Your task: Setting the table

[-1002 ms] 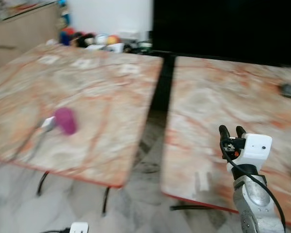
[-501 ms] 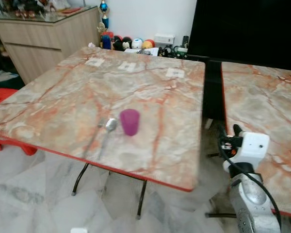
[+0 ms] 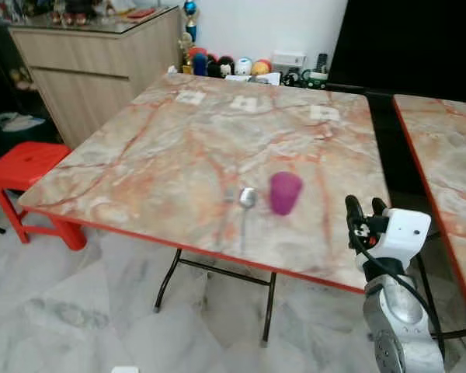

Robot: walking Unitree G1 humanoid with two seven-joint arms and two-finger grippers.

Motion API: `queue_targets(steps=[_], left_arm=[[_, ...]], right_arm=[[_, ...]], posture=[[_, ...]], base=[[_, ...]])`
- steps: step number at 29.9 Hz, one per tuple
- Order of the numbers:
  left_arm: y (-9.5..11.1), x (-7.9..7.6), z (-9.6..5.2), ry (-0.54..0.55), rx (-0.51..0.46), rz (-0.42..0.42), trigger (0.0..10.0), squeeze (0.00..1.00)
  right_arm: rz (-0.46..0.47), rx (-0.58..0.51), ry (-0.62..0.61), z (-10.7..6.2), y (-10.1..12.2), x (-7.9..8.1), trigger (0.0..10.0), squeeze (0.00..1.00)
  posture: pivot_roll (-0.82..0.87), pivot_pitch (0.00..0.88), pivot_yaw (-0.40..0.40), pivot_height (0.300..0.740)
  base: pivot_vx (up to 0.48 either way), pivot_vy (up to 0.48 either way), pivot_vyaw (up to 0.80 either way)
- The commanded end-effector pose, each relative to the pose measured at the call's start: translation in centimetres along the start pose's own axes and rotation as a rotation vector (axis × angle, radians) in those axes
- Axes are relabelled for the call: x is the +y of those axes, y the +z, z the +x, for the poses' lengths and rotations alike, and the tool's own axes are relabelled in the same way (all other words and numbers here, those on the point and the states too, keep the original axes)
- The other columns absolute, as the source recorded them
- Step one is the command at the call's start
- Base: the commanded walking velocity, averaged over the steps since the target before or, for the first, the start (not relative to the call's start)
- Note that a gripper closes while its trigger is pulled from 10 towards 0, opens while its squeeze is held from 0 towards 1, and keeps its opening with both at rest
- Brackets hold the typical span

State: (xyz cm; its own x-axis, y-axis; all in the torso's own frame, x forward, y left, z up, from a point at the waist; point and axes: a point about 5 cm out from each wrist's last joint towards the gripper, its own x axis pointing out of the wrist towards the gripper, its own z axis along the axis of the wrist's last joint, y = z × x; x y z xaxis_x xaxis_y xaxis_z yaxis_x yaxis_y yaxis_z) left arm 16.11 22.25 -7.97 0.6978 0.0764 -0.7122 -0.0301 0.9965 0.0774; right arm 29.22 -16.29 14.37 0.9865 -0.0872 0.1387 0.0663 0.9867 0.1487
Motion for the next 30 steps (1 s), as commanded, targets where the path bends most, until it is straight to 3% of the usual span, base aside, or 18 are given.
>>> queue_targets(steps=[1, 8, 30], left_arm=[[-0.70, -0.26, -0.18, -0.002, 0.028, -0.018, 10.0, 0.00], [-1.14, -0.21, -0.32, 0.002, 0.048, -0.020, 10.0, 0.00], [-1.36, -0.16, -0.38, -0.003, 0.060, -0.043, 10.0, 0.00]], right_arm=[[-0.011, -0.014, -0.009, 0.12, 0.47, -0.47, 10.0, 0.00], [-0.009, -0.009, -0.013, 0.14, 0.39, -0.52, 10.0, 0.00], [-0.013, 0.000, -0.029, 0.41, 0.18, -0.71, 10.0, 0.00]], posture=[[-0.03, 0.117, -0.028, 0.740], [-0.03, 0.124, -0.029, 0.740], [-0.03, 0.126, -0.027, 0.740]], base=[[0.000, 0.480, 0.00], [0.000, 0.463, 0.00], [0.000, 0.021, 0.00]])
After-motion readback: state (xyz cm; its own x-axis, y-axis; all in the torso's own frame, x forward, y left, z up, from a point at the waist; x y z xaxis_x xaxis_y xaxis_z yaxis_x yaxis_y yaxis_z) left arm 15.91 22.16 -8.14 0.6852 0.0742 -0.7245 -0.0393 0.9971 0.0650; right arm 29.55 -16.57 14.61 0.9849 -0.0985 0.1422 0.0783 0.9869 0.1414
